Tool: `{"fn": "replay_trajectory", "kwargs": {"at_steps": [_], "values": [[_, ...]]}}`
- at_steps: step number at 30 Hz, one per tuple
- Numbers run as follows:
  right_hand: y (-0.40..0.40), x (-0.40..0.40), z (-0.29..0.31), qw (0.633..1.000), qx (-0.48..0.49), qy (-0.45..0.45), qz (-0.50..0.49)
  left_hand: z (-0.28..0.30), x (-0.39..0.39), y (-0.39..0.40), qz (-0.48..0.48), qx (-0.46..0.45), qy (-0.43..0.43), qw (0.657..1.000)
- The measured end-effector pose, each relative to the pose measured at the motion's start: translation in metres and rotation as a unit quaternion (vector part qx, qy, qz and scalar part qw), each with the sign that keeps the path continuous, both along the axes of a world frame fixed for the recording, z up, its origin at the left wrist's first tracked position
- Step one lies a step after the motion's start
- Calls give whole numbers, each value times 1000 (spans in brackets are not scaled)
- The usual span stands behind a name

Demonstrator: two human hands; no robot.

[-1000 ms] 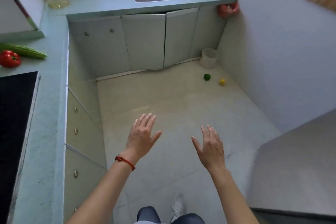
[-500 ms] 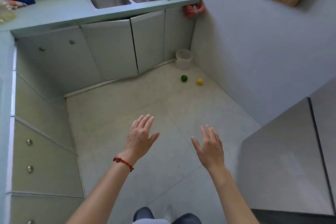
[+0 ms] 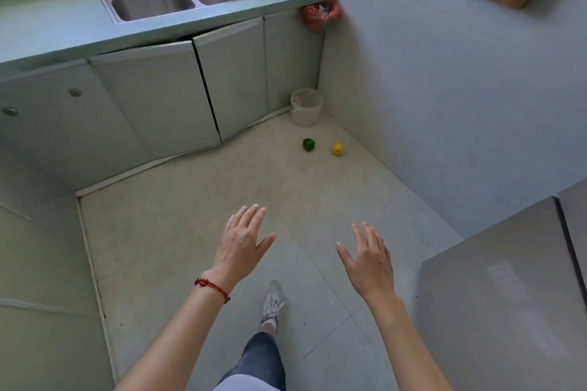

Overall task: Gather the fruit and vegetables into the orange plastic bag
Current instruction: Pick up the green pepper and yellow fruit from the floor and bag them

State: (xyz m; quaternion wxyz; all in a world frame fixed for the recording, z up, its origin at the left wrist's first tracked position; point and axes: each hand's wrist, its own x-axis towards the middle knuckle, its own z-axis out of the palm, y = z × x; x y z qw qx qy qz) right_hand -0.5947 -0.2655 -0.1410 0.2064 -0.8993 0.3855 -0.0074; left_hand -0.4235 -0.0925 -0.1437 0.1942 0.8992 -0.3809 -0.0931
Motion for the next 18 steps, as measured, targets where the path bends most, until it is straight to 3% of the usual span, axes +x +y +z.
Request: {"fn": "replay_trajectory", "kwargs": {"at_steps": [10,18], "values": [[-111,146,8,998,12,-12,-55,6,164,-125,-49,18,14,999],[-197,221,-3,996,32,4,-78,-3,246,-218,-62,36,37,997]]}}
